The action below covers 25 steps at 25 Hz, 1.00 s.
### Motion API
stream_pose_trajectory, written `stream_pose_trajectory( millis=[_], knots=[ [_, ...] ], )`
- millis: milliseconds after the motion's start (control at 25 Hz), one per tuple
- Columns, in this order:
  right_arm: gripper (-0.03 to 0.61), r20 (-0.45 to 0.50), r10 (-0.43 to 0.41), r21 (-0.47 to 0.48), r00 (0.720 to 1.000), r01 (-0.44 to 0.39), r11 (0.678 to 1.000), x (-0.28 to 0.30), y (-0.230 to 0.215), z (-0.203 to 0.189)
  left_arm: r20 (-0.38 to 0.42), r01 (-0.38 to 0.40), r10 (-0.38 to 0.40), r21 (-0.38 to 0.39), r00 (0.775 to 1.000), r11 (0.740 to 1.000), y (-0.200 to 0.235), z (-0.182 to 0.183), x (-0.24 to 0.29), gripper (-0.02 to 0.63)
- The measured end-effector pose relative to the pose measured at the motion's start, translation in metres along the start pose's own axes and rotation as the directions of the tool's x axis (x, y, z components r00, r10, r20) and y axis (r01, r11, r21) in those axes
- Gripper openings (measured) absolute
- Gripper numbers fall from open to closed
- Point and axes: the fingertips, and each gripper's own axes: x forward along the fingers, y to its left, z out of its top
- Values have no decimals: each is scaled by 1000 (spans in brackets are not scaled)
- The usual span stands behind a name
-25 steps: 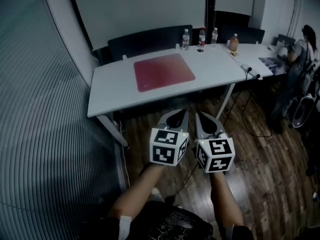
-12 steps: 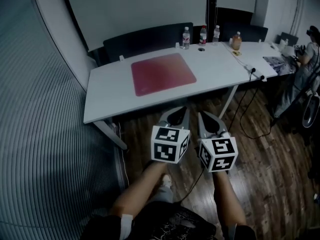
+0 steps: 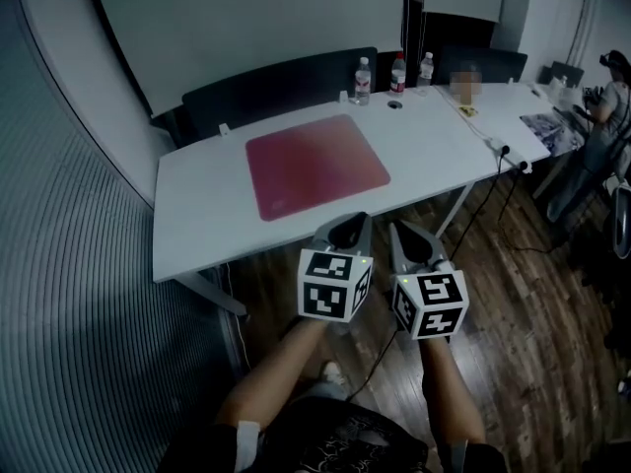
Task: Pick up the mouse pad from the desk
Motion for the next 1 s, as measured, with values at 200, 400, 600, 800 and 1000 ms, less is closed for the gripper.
stream_pose_trajectory(
  millis=[200, 400, 600, 800, 1000],
  knots=[
    [2, -24, -6, -5, 1000, 6, 1000, 50, 0, 0, -12, 7, -7, -15, 1000, 1000, 41, 1, 29, 5],
    [2, -29, -12, -11, 999, 12, 1000, 88, 8, 7, -16, 12, -12, -26, 1000, 1000, 78, 5, 41, 5],
    [2, -31, -16, -11, 999, 16, 1000, 108, 18, 11, -17, 12, -13, -34, 1000, 999, 102, 6, 44, 5],
    [2, -25, -11, -15, 1000, 10, 1000, 118, 26, 16, -7, 4, -4, -38, 1000, 999, 115, 10, 39, 5],
    [2, -27, 14, -16, 1000, -15, 1000, 127, 36, 16, -4, -26, 25, -51, 1000, 998, 129, 10, 32, 5]
  ],
)
